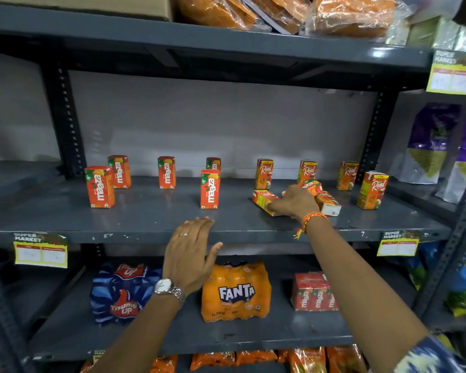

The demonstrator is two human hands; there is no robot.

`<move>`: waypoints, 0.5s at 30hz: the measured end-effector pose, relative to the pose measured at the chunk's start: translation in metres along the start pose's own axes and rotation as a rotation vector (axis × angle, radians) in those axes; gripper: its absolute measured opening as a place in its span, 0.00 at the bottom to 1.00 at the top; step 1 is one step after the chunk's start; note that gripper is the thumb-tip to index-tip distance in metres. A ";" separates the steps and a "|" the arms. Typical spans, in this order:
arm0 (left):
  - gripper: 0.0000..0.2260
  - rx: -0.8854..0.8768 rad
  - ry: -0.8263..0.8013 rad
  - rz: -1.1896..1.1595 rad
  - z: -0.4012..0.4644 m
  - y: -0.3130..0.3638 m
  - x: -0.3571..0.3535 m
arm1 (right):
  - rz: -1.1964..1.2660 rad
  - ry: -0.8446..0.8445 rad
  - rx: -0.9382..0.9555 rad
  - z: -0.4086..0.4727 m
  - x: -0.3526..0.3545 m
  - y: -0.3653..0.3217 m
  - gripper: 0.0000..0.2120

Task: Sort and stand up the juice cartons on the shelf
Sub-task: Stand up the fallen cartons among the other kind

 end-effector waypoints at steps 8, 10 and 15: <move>0.23 -0.008 0.019 -0.026 -0.002 0.008 -0.012 | 0.171 0.161 -0.026 -0.009 -0.003 0.004 0.22; 0.23 -0.009 0.035 -0.034 -0.001 0.008 -0.012 | 0.233 0.262 -0.012 -0.017 0.000 0.006 0.22; 0.23 -0.001 0.066 -0.066 -0.001 0.011 -0.014 | 0.358 0.580 0.080 -0.050 0.023 0.001 0.23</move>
Point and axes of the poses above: each hand's wrist, its own z-axis towards the middle knuckle, its own x-axis out of the back of the hand, y = z × x, the point moved 2 cm from there along z, towards the middle knuckle, and after that the axes turned 2 degrees about y, right-handed, at the moved point
